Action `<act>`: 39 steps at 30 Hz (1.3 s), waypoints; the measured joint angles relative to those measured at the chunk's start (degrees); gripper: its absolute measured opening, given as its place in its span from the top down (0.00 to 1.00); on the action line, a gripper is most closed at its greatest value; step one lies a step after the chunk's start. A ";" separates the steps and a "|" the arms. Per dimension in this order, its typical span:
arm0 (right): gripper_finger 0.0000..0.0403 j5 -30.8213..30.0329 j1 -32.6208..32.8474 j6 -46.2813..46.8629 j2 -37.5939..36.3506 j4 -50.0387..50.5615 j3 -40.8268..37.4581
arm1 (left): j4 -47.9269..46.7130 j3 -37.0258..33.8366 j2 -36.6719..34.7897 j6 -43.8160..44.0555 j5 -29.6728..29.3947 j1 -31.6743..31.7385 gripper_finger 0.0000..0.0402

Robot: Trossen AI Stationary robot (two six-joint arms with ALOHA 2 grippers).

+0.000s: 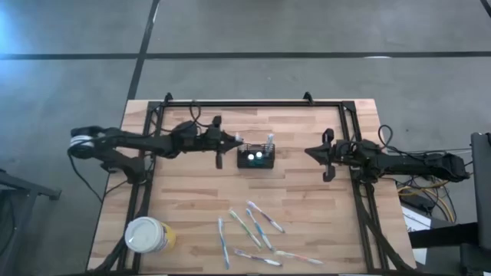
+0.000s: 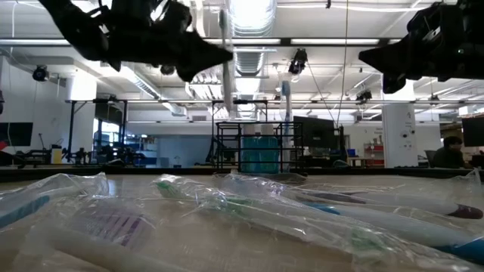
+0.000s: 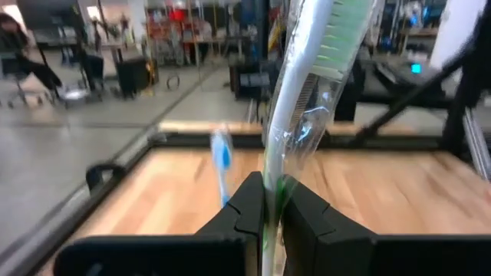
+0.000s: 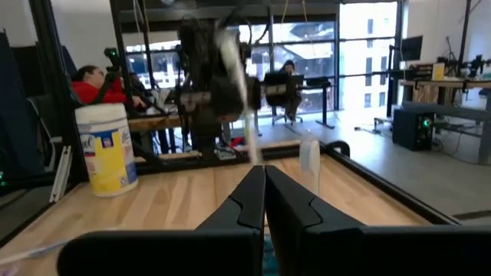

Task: Pick & Place toothbrushing station
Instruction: Put the top green toothbrush into the wire organizer

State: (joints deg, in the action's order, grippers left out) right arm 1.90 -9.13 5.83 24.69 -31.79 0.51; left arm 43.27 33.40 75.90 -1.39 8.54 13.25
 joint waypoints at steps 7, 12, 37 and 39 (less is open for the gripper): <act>0.98 -0.01 0.00 -0.20 2.26 -0.12 0.00 | -0.35 2.52 6.77 0.13 0.63 1.67 0.94; 0.98 -0.01 0.00 -0.23 2.80 -0.21 0.00 | -0.27 2.72 10.01 0.11 0.82 2.60 0.94; 0.98 -0.03 -0.01 -0.25 2.80 -5.84 0.02 | 6.73 1.89 21.64 -0.04 0.87 4.55 0.94; 0.98 -0.03 -0.01 -0.25 2.80 -5.82 0.02 | 6.66 1.76 21.45 -0.06 0.89 4.58 0.94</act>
State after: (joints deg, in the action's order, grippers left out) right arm 1.87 -9.14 5.58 27.49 -37.60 0.54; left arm 49.94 35.16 97.35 -1.45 9.43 17.83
